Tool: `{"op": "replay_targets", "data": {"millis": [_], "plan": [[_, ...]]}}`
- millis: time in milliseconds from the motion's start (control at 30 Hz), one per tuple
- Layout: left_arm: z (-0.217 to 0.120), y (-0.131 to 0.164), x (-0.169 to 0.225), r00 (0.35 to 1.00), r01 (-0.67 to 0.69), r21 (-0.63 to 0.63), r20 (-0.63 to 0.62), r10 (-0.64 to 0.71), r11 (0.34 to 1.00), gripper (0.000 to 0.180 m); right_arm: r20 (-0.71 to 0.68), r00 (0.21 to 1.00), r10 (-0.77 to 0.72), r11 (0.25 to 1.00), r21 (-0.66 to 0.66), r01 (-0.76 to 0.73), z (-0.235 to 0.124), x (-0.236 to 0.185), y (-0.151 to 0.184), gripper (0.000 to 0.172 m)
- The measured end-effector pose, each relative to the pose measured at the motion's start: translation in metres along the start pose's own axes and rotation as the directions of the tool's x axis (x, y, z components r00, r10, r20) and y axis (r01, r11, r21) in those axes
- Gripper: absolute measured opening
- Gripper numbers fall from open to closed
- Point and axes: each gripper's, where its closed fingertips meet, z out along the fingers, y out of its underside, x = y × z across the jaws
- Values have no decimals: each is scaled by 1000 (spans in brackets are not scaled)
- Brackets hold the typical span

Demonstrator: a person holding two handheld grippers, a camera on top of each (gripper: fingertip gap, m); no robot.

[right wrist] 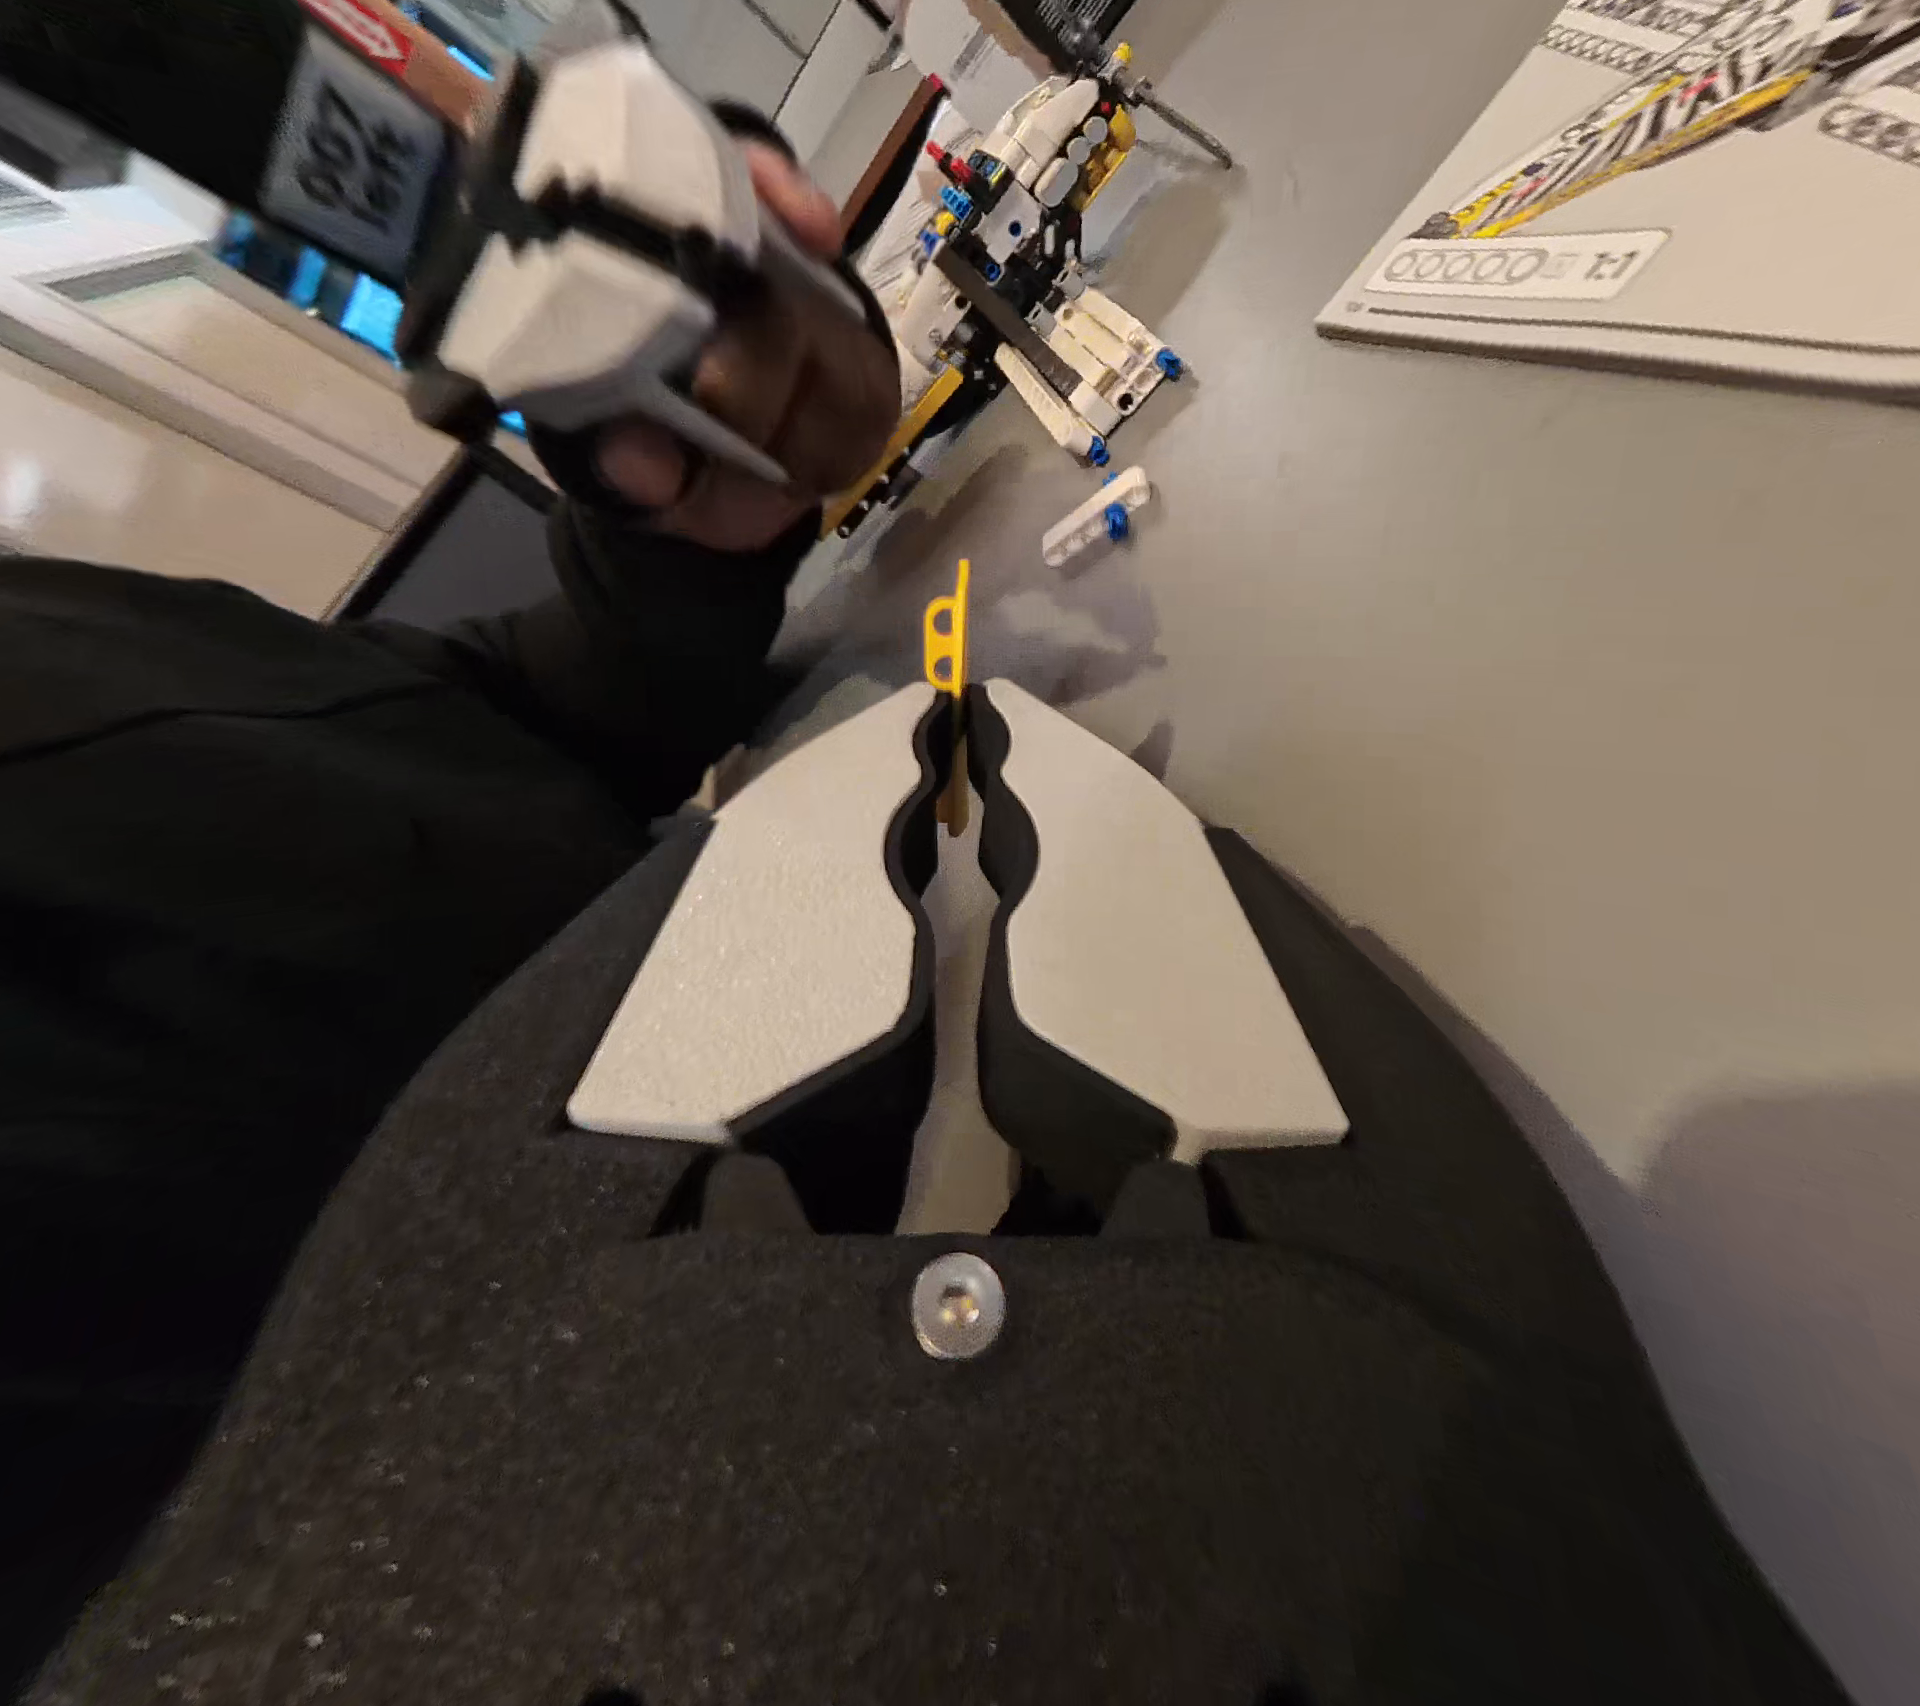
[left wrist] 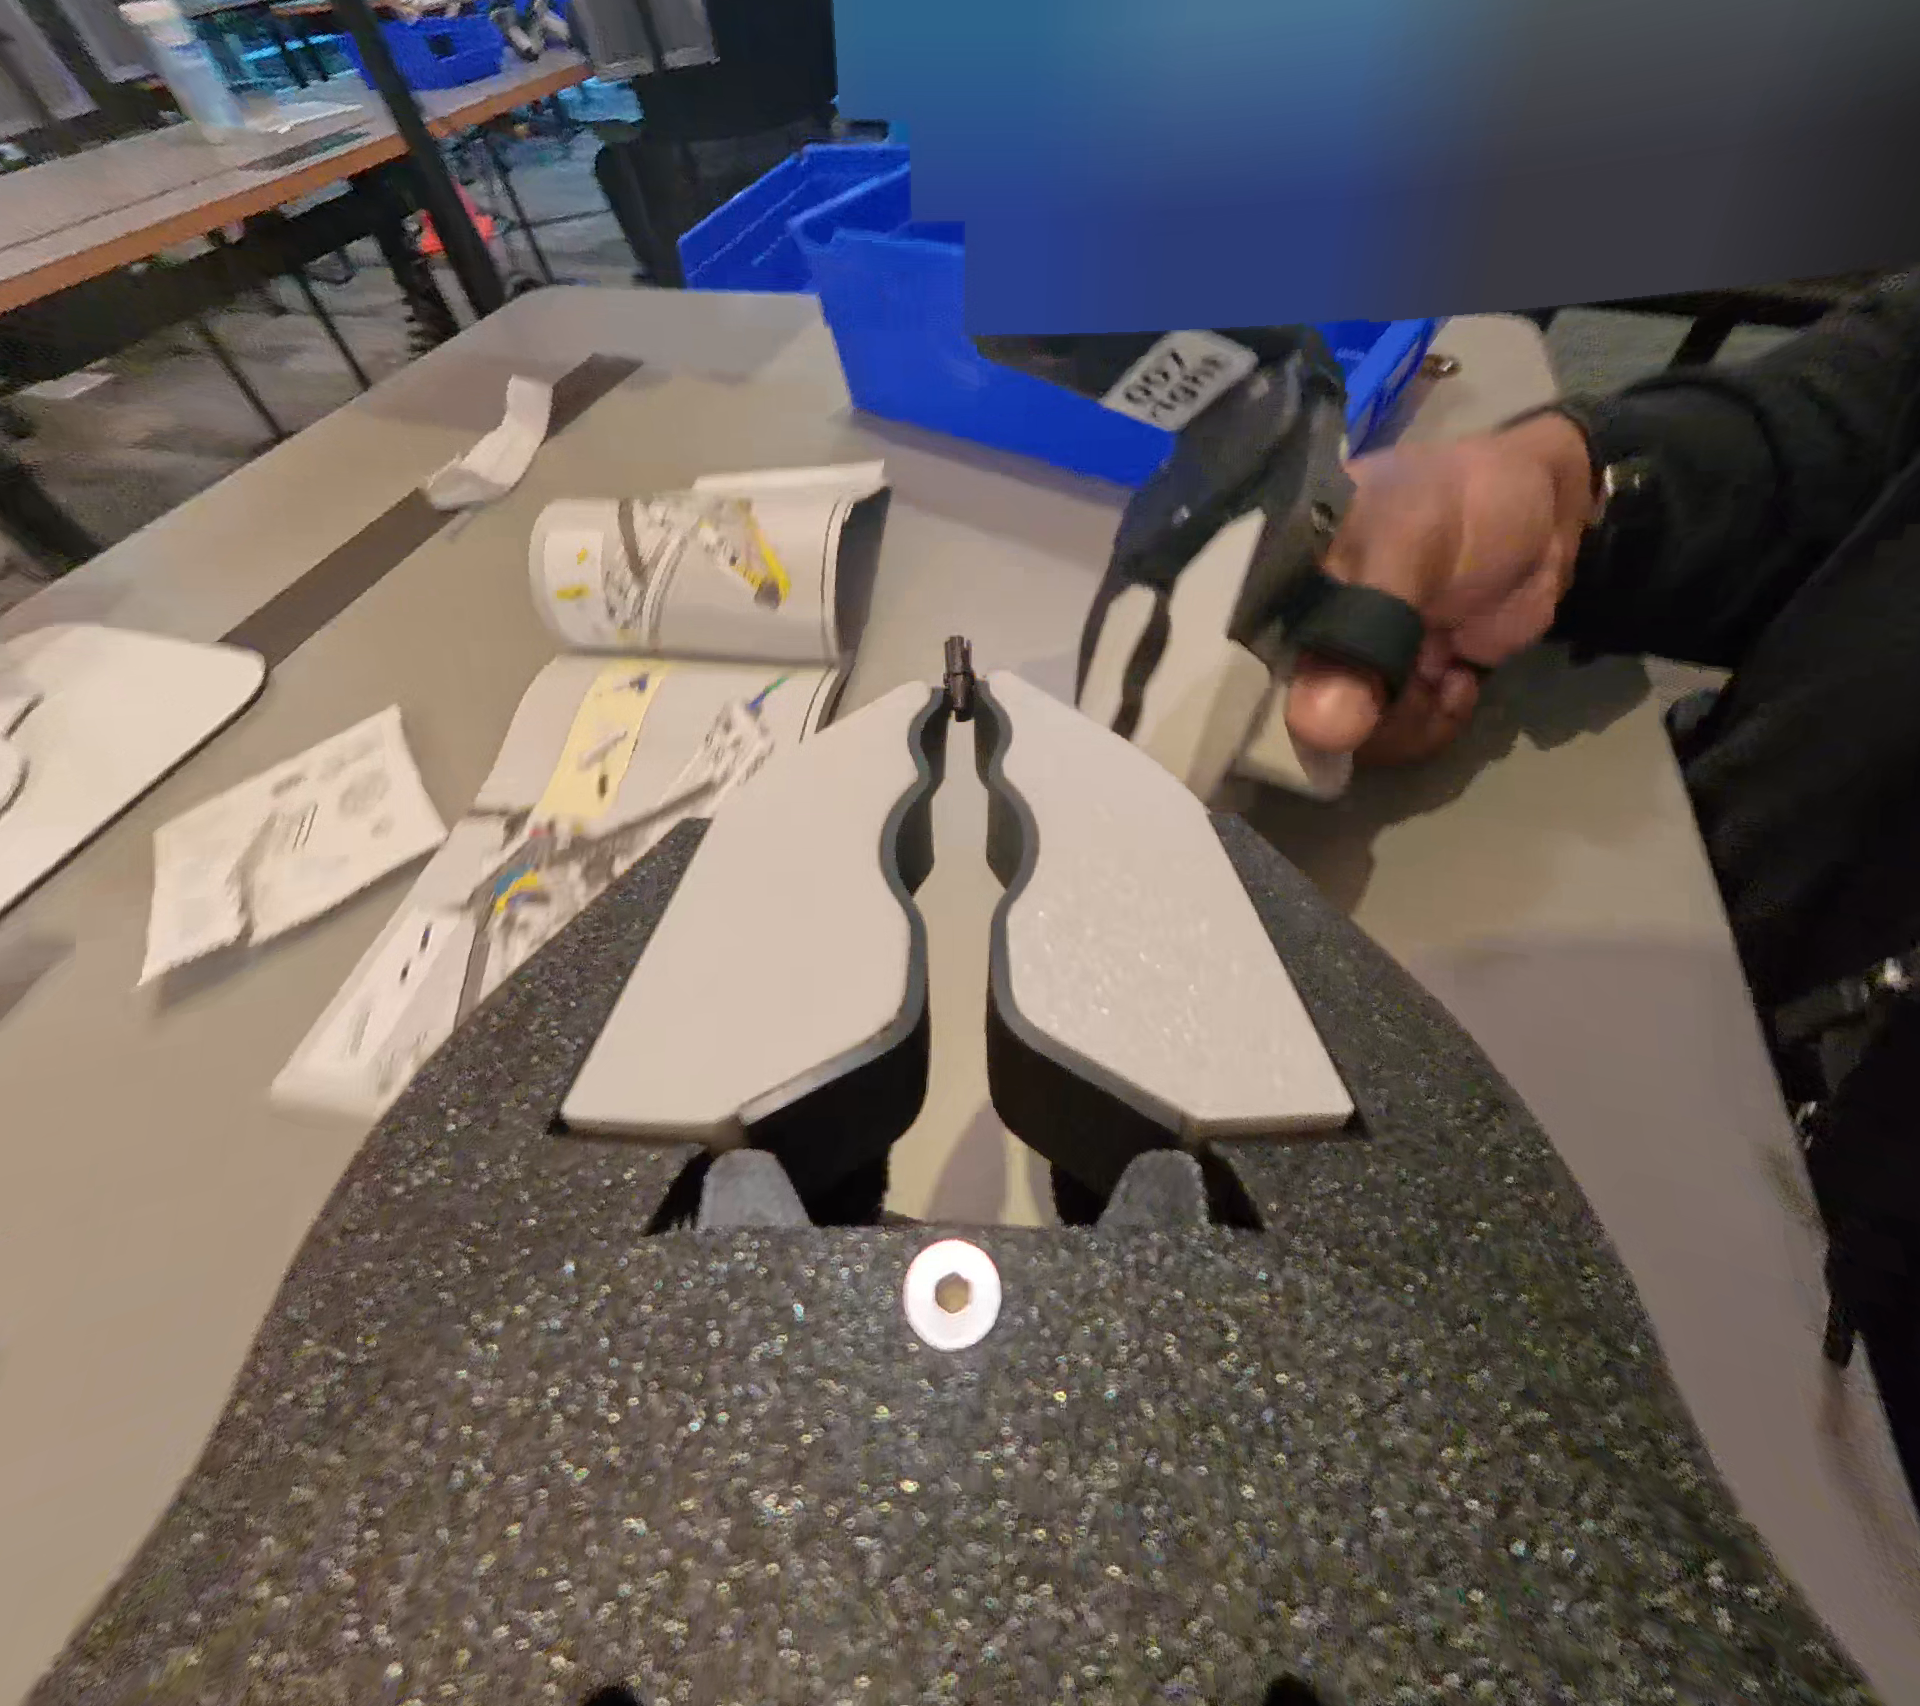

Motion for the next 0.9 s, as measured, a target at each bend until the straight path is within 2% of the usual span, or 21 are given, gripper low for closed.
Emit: {"op": "replay_targets", "data": {"millis": [133, 300, 367, 500, 600, 700, 900], "plan": [[50, -44, 16, 993, -5, 11, -118, 7, 1000, 5, -82, 994, -76, 994, 69, 81, -37, -22, 12, 2], [135, -102, 55, 964, -46, 24, -261, 51, 999, 5, -205, 967, -154, 970, 153, 187, -101, -50, 17, 2], [173, -115, 68, 957, -84, 14, -277, 85, 996, 5, -262, 953, -154, 958, 196, 209, -132, -53, 16, 2], [242, -118, 89, 950, -109, -54, -300, 88, 993, 6, -341, 934, -107, 931, 296, 215, -194, -53, 14, 2], [277, -102, 102, 947, -124, -170, -316, 65, 978, 14, -362, 931, -43, 911, 368, 185, -233, -45, 13, 2], [289, -92, 110, 949, -112, -201, -311, 45, 973, 20, -348, 937, -1, 905, 399, 149, -258, -37, 14, 2], [284, -86, 114, 940, -114, -217, -340, 34, 969, 30, -401, 916, -10, 935, 320, 151, -280, -20, 15, 3]]}}
